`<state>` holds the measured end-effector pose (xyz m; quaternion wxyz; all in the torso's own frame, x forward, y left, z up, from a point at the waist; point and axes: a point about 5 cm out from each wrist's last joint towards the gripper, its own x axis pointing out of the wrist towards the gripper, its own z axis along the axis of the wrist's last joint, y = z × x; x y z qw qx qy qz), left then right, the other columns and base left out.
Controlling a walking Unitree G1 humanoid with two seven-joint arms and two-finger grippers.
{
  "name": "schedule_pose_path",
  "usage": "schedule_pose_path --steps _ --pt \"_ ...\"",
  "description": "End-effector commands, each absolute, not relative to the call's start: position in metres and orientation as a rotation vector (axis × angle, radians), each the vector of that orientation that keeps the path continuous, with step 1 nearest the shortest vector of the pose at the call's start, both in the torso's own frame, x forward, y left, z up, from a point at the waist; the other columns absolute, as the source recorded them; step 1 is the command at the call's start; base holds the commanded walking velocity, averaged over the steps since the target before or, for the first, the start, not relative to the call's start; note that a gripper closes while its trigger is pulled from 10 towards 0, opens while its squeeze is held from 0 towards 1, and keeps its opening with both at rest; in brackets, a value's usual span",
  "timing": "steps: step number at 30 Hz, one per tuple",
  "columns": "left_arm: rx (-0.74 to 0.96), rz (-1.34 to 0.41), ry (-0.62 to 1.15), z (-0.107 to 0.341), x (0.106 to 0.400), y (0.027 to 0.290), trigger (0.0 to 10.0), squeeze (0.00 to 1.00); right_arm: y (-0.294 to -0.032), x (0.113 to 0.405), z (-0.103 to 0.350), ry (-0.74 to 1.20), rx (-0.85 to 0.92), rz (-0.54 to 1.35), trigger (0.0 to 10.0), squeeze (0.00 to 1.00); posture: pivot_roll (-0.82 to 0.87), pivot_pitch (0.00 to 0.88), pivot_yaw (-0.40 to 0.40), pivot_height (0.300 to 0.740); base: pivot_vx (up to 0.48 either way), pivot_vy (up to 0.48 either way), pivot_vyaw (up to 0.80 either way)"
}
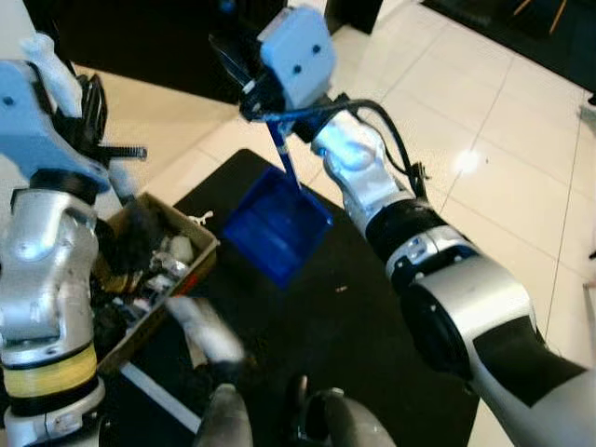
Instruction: Sweep floor
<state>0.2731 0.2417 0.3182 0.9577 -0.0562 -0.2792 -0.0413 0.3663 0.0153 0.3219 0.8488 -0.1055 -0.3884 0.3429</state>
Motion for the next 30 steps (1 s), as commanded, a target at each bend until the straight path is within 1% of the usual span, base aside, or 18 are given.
schedule_pose_path --steps 1,3,7,9,10,11,12,14,16,19,20,22,25,26,28,30 --pt "-0.122 -0.136 -0.650 0.336 0.262 0.240 10.0 0.00 0.006 0.368 0.331 -0.856 -0.230 0.686 10.0 0.00 0.37 0.158 -0.177 0.740 0.000 0.000 0.00" --pt "-0.109 -0.144 -0.656 0.338 0.262 0.240 10.0 0.00 0.005 0.368 0.330 -0.855 -0.228 0.684 10.0 0.00 0.37 0.156 -0.176 0.740 0.000 0.000 0.00" --pt "-0.092 -0.296 -0.592 0.334 0.255 0.225 10.0 0.00 -0.003 0.370 0.325 -0.848 -0.218 0.673 10.0 0.00 0.37 0.158 -0.177 0.740 0.000 0.000 0.00" --pt "-0.097 -0.318 -0.576 0.332 0.254 0.224 10.0 0.00 -0.004 0.371 0.325 -0.847 -0.215 0.671 10.0 0.00 0.37 0.158 -0.177 0.740 0.000 0.000 0.00" --pt "-0.094 -0.335 -0.558 0.328 0.253 0.221 10.0 0.00 -0.006 0.371 0.323 -0.843 -0.214 0.667 10.0 0.00 0.37 0.159 -0.176 0.740 0.000 0.000 0.00" --pt "-0.096 -0.365 -0.501 0.315 0.251 0.214 10.0 0.00 -0.014 0.375 0.315 -0.812 -0.194 0.655 10.0 0.00 0.37 0.161 -0.174 0.740 0.000 0.000 0.00" --pt "-0.096 -0.365 -0.501 0.315 0.251 0.214 10.0 0.00 -0.014 0.375 0.315 -0.812 -0.194 0.655 10.0 0.00 0.37 0.161 -0.174 0.740 0.000 0.000 0.00" --pt "-0.094 -0.392 -0.429 0.298 0.249 0.205 10.0 0.00 -0.024 0.379 0.306 -0.766 -0.159 0.638 10.0 0.00 0.37 0.166 -0.171 0.740 0.000 0.000 0.00" --pt "-0.096 -0.410 -0.399 0.293 0.247 0.202 10.0 0.00 -0.027 0.380 0.304 -0.752 -0.150 0.631 10.0 0.00 0.36 0.167 -0.171 0.740 0.000 0.000 0.00" --pt "-0.086 -0.452 -0.306 0.277 0.243 0.193 10.0 0.00 -0.042 0.386 0.294 -0.698 -0.125 0.593 10.0 0.00 0.36 0.170 -0.167 0.740 0.000 0.000 0.00" --pt "-0.086 -0.452 -0.306 0.277 0.243 0.193 10.0 0.00 -0.042 0.386 0.294 -0.698 -0.125 0.593 10.0 0.00 0.36 0.170 -0.167 0.740 0.000 0.000 0.00" --pt "-0.026 -0.468 -0.260 0.265 0.242 0.193 10.0 0.00 -0.055 0.389 0.284 -0.658 -0.095 0.556 10.0 0.00 0.36 0.172 -0.164 0.740 0.000 0.000 0.00" --pt "0.006 -0.467 -0.246 0.260 0.242 0.193 10.0 0.00 -0.059 0.390 0.277 -0.639 -0.091 0.541 10.0 0.00 0.36 0.175 -0.162 0.740 0.000 0.000 0.00" --pt "0.018 -0.448 -0.239 0.252 0.243 0.195 10.0 0.00 -0.065 0.391 0.266 -0.602 -0.074 0.514 10.0 0.00 0.35 0.179 -0.159 0.740 0.000 0.000 0.00" --pt "-0.029 -0.403 -0.256 0.241 0.244 0.198 10.0 0.00 -0.073 0.391 0.245 -0.536 -0.059 0.467 10.0 0.00 0.35 0.186 -0.150 0.740 0.000 0.000 0.00" --pt "-0.053 -0.387 -0.262 0.237 0.245 0.199 10.0 0.00 -0.076 0.391 0.238 -0.512 -0.054 0.453 10.0 0.00 0.35 0.186 -0.150 0.740 0.000 0.000 0.00"
